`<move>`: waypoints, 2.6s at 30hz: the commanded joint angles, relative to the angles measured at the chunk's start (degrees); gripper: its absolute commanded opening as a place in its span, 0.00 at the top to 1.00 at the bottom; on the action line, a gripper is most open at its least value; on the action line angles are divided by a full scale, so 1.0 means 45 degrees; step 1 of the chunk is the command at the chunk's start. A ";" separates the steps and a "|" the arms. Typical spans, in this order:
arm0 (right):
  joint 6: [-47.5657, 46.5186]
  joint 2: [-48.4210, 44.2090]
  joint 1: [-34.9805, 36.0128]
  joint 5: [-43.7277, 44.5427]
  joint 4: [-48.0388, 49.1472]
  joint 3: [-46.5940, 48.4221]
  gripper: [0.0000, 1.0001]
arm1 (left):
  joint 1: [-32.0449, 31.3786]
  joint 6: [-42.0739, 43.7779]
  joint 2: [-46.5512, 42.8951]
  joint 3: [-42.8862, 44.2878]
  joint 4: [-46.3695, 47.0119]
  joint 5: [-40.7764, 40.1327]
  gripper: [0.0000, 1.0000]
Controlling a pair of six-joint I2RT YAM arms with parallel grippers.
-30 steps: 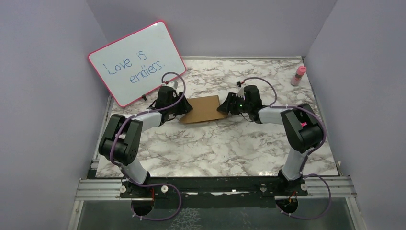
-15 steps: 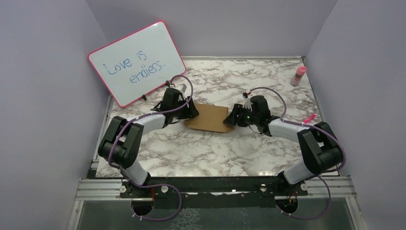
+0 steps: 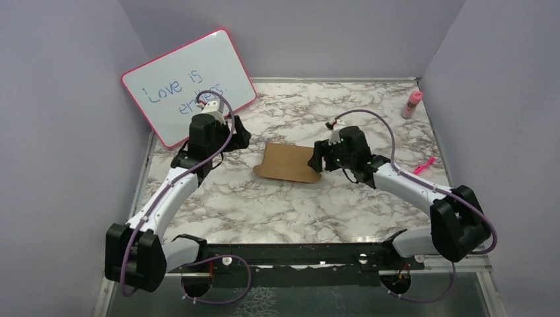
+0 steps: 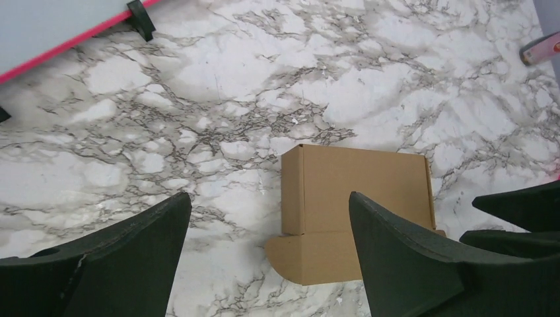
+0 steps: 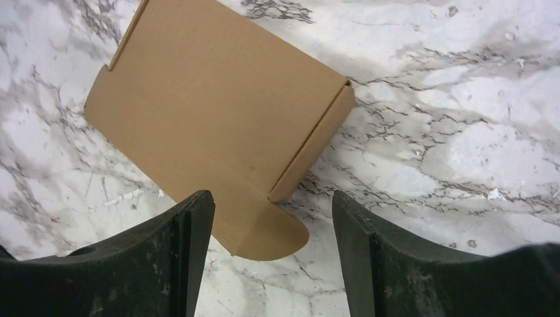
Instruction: Fold the paper box
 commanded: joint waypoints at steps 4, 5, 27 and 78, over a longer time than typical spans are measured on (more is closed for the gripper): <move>-0.2933 0.0286 0.1742 0.1922 -0.1565 0.1622 0.29 | 0.0230 0.1783 -0.2037 0.0817 -0.2204 -0.1187 0.01; -0.3274 0.0363 0.2114 0.2282 -0.1600 0.1710 0.29 | 0.0259 0.2043 -0.2188 0.0870 -0.2415 -0.1230 0.01; -1.0558 0.4730 0.8371 0.9927 0.0081 0.3031 0.34 | 0.1288 0.3534 -0.4381 -0.0150 -0.3162 -0.3722 0.01; -0.9800 0.3547 0.7776 0.6419 -0.2529 0.4529 0.99 | 0.1278 0.2651 -0.5126 -0.0055 -0.3072 -0.1682 0.01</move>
